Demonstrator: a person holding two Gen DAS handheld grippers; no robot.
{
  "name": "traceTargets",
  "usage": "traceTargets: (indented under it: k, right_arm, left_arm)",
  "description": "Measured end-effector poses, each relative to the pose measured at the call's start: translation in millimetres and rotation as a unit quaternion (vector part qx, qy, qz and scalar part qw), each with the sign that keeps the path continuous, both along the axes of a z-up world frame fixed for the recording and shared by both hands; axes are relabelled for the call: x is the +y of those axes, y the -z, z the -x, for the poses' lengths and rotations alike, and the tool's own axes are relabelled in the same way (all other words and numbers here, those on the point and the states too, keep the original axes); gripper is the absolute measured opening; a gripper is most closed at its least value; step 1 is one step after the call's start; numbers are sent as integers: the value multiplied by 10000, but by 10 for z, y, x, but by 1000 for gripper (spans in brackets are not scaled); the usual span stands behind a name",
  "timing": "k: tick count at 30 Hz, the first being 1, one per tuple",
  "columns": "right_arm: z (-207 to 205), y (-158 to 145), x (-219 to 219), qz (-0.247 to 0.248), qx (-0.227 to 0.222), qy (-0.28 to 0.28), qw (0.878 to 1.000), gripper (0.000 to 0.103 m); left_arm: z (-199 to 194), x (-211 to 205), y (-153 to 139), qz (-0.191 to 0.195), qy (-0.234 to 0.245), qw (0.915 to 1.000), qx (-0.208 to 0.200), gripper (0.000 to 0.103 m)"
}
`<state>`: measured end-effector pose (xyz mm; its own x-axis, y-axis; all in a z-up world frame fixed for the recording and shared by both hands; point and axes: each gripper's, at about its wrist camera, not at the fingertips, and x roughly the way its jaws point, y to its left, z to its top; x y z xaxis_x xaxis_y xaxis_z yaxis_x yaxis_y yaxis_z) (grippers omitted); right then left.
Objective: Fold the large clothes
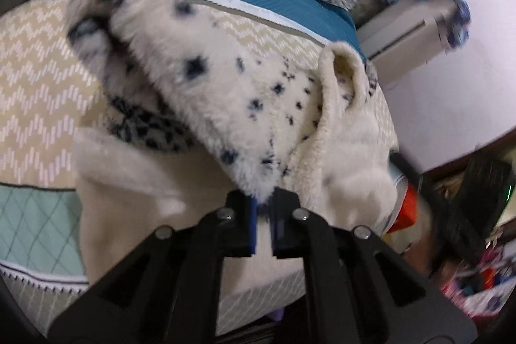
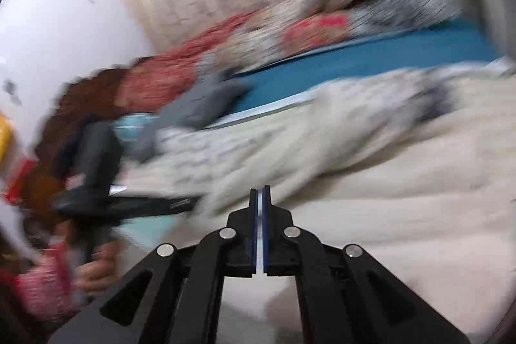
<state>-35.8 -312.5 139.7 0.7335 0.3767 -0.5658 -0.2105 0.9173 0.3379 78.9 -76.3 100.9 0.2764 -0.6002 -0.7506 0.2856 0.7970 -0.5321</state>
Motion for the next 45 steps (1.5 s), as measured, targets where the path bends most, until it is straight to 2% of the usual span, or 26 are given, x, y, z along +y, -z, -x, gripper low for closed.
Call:
traceTargets:
  k: [1,3,4,5,8,10,11,12,13,14,15,18,21,23,26,29,31,34,36,38,40,43,44,45]
  right_arm:
    - [-41,-54,-27,274,-23,157,9995,93]
    - [-183,-147,13,738,-8,285,9969,79]
    - [-262,-180,54,956,-17,260,9951,65]
    - [-366,-222,139,1272,-76,221,9916,57]
    - [-659,-207,295,1740,-8,148,9846,54]
    - [-850,-126,283,2036,189,423,9780,55]
    - [-882,-103,211,1935,235,543,9793,73]
    - [-892,-94,136,1764,267,614,9820,86]
    - [-849,-115,23,1433,277,708,9868,94]
    - [-752,-154,-91,1086,187,772,9909,95]
    - [-577,-211,-181,876,2,838,9926,95]
    - [-3,-181,-308,950,-170,1056,9897,95]
    - [529,119,-346,1111,102,1237,9860,95]
    - [814,375,-311,1050,427,1359,9842,95]
    - [1103,660,-293,869,783,1557,9809,95]
    - [1141,906,-273,564,1250,1521,9788,95]
    - [1237,803,-319,325,1062,1506,9823,95]
    - [1249,495,-594,-322,573,1591,9851,91]
    - [1162,348,-927,-1117,480,1823,9757,79]
    - [1030,271,-1207,-1791,339,2096,9606,53]
    - [895,223,-1360,-2209,237,2095,9522,43]
    - [505,209,-1474,-2236,488,2046,9517,42]
    - [366,237,-1487,-2281,634,1909,9526,49]
    - [311,248,-1505,-2302,669,1862,9528,63]
  left_arm:
    - [52,-26,-1,-65,49,10000,-52,6]
    - [123,-65,-8,-170,116,9997,-115,6]
    - [157,-80,-13,-192,142,9996,-138,6]
    - [179,-97,-10,-205,155,9996,-154,6]
    - [226,-111,-27,-183,135,9996,-163,6]
    - [250,-117,-49,-201,138,9995,-206,6]
    - [266,-118,-57,-217,142,9994,-234,6]
    - [268,-91,-64,-222,139,9994,-244,6]
    - [269,-81,-70,-216,124,9994,-252,6]
    - [265,-67,-79,-190,103,9994,-256,6]
    - [256,-60,-89,-163,85,9995,-261,6]
    - [254,57,-104,-63,8,9996,-278,6]
    - [252,148,-86,71,-7,9997,-215,6]
    - [272,208,-23,155,4,9998,-87,6]
    - [307,269,139,76,-67,9999,119,6]
    - [309,325,320,81,-131,9991,396,7]
    - [309,324,377,-75,-128,9992,368,7]
    - [295,375,419,39,-195,9987,477,7]
    - [291,400,409,104,-215,9985,490,7]
    - [292,397,386,74,-192,9987,462,7]
    - [301,402,372,77,-181,9988,449,7]
    - [322,399,351,75,-177,9989,435,7]
    - [332,408,345,74,-177,9989,427,7]
    - [339,417,332,80,-180,9989,417,7]
